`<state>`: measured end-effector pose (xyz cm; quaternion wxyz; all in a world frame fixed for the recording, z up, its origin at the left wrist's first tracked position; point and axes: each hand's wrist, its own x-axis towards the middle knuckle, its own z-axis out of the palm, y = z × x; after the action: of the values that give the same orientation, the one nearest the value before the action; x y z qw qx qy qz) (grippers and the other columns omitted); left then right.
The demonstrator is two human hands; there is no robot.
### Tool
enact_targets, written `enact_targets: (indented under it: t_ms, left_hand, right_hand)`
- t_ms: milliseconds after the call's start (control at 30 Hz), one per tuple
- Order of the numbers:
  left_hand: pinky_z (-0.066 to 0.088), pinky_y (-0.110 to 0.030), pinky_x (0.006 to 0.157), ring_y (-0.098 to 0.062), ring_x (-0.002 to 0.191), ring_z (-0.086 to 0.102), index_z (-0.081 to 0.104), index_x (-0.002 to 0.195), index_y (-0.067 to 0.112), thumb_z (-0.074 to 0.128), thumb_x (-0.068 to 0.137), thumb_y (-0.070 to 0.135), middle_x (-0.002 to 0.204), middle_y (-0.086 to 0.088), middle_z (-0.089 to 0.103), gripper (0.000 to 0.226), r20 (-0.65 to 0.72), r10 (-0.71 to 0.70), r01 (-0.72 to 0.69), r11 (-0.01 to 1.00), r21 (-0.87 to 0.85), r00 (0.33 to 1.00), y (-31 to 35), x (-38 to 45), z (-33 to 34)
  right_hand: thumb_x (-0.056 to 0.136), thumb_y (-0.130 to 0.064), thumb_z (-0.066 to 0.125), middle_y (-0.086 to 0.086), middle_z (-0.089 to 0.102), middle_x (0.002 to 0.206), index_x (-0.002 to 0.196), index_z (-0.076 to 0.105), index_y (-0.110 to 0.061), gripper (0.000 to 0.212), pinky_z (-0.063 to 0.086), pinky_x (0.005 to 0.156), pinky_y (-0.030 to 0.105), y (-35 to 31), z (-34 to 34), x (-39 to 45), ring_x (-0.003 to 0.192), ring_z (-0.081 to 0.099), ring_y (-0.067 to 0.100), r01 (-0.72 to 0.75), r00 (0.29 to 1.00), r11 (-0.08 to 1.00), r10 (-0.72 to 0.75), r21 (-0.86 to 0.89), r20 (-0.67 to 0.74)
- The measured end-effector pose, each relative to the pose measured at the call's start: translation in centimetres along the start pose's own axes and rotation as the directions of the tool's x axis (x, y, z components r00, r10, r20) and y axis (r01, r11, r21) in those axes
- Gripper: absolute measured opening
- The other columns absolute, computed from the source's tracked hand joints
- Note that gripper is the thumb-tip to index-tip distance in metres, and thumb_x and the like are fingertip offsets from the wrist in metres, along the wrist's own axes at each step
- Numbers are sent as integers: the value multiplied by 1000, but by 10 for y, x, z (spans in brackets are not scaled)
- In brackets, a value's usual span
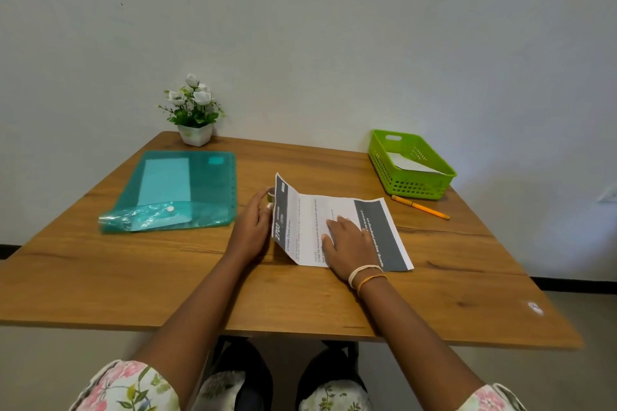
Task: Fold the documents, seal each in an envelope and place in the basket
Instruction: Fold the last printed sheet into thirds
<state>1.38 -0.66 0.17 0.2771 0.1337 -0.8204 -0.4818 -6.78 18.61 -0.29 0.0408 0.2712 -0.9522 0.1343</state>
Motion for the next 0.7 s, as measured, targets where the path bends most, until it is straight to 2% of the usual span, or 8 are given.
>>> enact_targets:
  t_ms: [67, 200, 333, 400, 467, 567, 633, 700]
  left_hand:
    - [55, -41, 75, -14, 84, 64, 34, 148, 29, 39, 103, 31, 98, 6, 67, 45, 29, 7, -8, 999, 32, 1000, 2, -2, 0]
    - [51, -40, 89, -15, 110, 61, 23, 151, 36, 39, 101, 43, 125, 8, 61, 54, 166, 62, -103, 964, 247, 984, 5, -6, 4]
    - [47, -38, 92, -16, 113, 60, 34, 145, 42, 38, 100, 46, 128, 4, 63, 45, 291, 174, -294, 847, 443, 941, 7, -8, 6]
    - [44, -38, 96, -12, 117, 56, 45, 139, 42, 38, 100, 47, 132, 8, 60, 40, 339, 178, -334, 809, 484, 924, 6, -8, 7]
    - [41, -36, 98, -8, 120, 53, 56, 130, 38, 39, 99, 48, 130, 13, 61, 36, 362, 185, -362, 774, 519, 914, 5, -7, 9]
    - [35, -33, 97, -3, 121, 49, 63, 123, 36, 45, 97, 48, 130, 16, 60, 34, 363, 210, -388, 748, 539, 908, 3, -7, 11]
    - [35, -33, 97, -2, 121, 49, 65, 121, 36, 49, 95, 46, 129, 16, 60, 32, 364, 215, -393, 747, 536, 906, 3, -5, 11]
    - [39, -32, 98, -3, 119, 52, 66, 119, 34, 53, 94, 40, 127, 15, 62, 29, 339, 215, -376, 755, 537, 916, 3, -6, 11]
  right_hand:
    - [99, -42, 32, 3, 31, 154, 144, 37, -23, 49, 16, 117, 48, -2, 1, 0, 143, 25, 20, -1, 1000, 1000, 1, 13, -7]
    - [98, -39, 35, 2, 36, 152, 141, 42, -21, 47, 20, 117, 46, 0, 1, -1, 142, 28, 19, 3, 999, 997, -1, 71, -32]
    - [95, -32, 46, 4, 52, 139, 133, 51, -19, 40, 35, 108, 44, 2, 0, 0, 130, 45, 22, 23, 996, 977, -6, 212, -84]
    - [96, -25, 48, 6, 62, 127, 125, 59, -17, 32, 45, 97, 36, 2, -3, -1, 116, 56, 24, 6, 986, 912, 63, 409, -154]
    - [99, -19, 44, 5, 63, 124, 121, 63, -12, 30, 43, 93, 28, 3, -10, -2, 114, 57, 21, -52, 969, 782, 190, 621, -159]
    - [100, -15, 42, 7, 64, 122, 117, 66, -9, 30, 43, 95, 28, 10, -19, 2, 115, 57, 22, -107, 945, 647, 301, 755, -124]
    - [99, -17, 44, 8, 64, 123, 118, 65, -10, 30, 43, 97, 30, 12, -22, 2, 117, 56, 23, -95, 953, 708, 268, 700, -142]
    - [97, -22, 47, 7, 59, 131, 125, 61, -13, 32, 41, 103, 33, 11, -22, -1, 123, 52, 22, -49, 981, 821, 146, 568, -126]
